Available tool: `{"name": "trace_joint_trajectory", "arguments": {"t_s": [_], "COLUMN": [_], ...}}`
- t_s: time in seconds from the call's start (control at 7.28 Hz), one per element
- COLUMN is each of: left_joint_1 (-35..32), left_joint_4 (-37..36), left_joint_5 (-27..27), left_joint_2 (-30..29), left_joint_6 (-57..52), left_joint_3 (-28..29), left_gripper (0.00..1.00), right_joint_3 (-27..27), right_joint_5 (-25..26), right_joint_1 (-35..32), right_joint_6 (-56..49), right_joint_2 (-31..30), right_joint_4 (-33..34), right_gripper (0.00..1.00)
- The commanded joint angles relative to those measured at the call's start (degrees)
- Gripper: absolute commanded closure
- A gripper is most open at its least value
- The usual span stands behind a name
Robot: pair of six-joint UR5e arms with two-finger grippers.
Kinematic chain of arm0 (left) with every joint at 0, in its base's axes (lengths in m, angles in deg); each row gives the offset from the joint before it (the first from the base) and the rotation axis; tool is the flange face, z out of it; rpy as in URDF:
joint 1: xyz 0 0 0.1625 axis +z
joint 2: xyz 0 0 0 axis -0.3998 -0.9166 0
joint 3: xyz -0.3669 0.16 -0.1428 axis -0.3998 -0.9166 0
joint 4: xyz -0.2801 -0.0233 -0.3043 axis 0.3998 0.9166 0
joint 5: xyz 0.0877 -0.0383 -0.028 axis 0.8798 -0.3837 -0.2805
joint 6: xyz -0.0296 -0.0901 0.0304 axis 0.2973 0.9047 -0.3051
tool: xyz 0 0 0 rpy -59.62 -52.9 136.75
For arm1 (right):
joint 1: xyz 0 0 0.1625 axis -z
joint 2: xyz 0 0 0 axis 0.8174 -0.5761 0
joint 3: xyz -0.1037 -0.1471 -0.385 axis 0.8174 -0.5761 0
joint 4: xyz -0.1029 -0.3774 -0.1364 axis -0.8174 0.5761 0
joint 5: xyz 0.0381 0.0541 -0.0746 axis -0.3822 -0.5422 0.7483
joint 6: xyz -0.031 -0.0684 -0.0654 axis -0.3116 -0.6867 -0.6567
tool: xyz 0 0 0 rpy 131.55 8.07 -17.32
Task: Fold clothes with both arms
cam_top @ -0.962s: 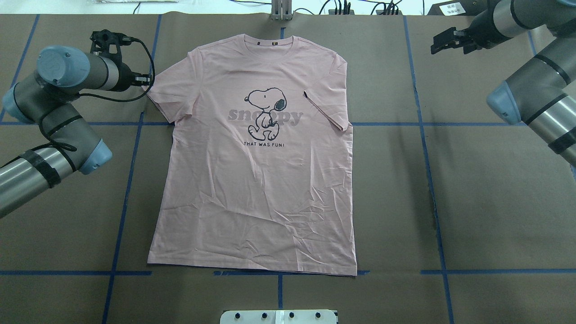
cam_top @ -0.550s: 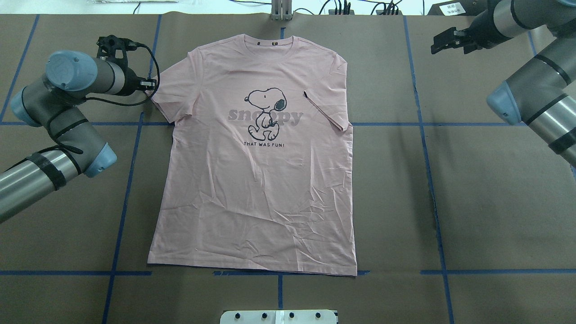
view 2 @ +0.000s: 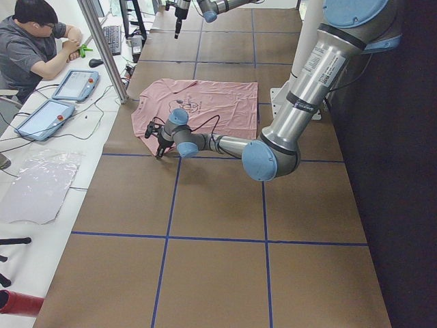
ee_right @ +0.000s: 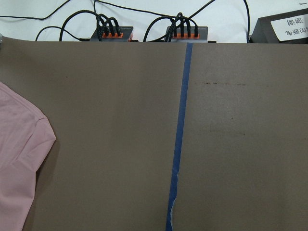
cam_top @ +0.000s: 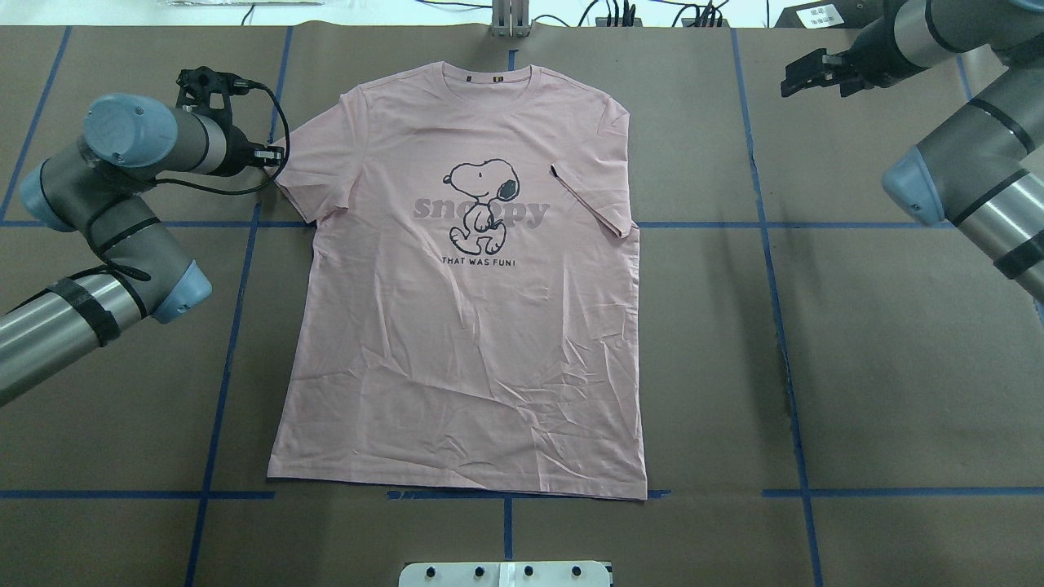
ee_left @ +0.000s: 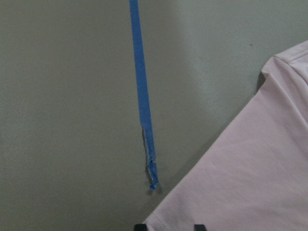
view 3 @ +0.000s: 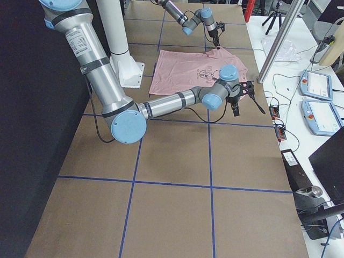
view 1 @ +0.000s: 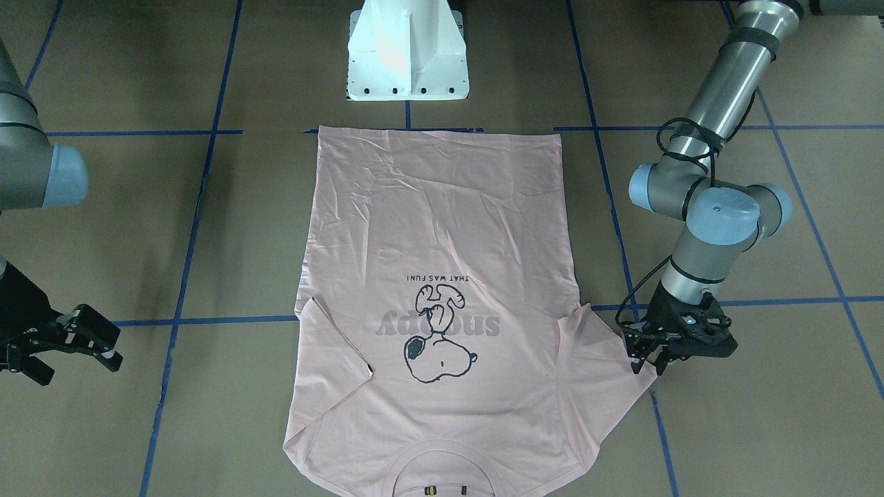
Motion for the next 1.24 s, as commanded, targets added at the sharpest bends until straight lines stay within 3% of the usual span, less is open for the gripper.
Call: {"name": "trace_joint_trajectory", "arguments": {"t_s": [0.0,0.14,0.41,0.82,0.96,1.1], "left_joint_1": [-0.3,-0.3,-0.3,-0.4,-0.4,-0.3], "left_joint_4": [-0.1,-0.2,-0.3,-1.1,-4.8,-14.0], "left_joint_5": [0.0,0.0,0.1,-0.4,-0.4,-0.3], "left_joint_2": [0.0,0.0,0.1,-0.2,-0.7,-2.3], "left_joint_6": [-0.2,-0.2,-0.2,-1.2,-1.0,-0.3], "left_joint_3": [0.0,0.0,0.0,-2.2,-4.9,-9.8], "left_gripper": [0.55,0.56,1.00,1.00,1.00,1.00], "right_joint_3": [0.0,0.1,0.4,0.4,0.8,0.8], "right_joint_5": [0.0,0.0,0.1,0.4,0.4,0.4], "right_joint_1": [0.0,0.0,0.0,0.0,0.0,0.0], "right_joint_6": [0.0,0.0,0.0,0.0,0.1,0.1], "right_joint_2": [0.0,0.0,-0.1,-0.1,-0.2,-0.3], "right_joint_4": [0.0,0.0,0.0,0.1,0.1,0.1], "right_gripper": [0.00,0.00,0.00,0.00,0.00,0.00]}}
